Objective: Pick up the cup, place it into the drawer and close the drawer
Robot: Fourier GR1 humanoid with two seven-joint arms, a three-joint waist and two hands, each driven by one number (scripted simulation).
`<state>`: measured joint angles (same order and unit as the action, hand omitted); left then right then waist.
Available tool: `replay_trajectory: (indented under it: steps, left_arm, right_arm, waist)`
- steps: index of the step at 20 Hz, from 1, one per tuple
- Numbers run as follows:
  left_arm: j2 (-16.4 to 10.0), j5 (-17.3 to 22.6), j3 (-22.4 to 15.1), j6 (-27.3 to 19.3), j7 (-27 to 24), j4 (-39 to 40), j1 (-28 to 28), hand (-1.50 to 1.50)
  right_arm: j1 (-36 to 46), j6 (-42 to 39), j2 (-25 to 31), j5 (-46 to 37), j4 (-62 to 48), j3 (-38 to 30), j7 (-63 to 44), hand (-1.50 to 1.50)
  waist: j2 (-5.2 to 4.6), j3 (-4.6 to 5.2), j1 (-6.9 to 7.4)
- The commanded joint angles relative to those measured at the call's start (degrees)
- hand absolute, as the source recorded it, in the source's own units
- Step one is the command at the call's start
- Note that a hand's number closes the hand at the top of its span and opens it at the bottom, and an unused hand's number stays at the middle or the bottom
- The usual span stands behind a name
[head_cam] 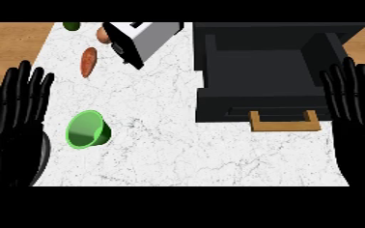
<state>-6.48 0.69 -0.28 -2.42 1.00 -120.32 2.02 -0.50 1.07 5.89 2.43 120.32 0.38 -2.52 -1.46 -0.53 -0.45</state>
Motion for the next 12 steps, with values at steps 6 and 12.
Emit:
replay_trajectory:
  steps: [6,12]
  left_arm:
    - [-3.9,9.9,1.4,12.0,-4.9,-3.0,6.0,-1.5]
    - [0.8,20.3,3.4,10.9,0.9,-0.1,10.4,-1.5]
  right_arm:
    - [-1.5,0.3,-0.8,-3.9,1.4,0.8,4.0,-1.5]
    - [1.2,-3.1,3.0,-5.3,-5.2,-0.2,3.7,-1.5]
  waist:
    - [1.58,0.55,0.68]
    - [1.49,0.54,0.83]
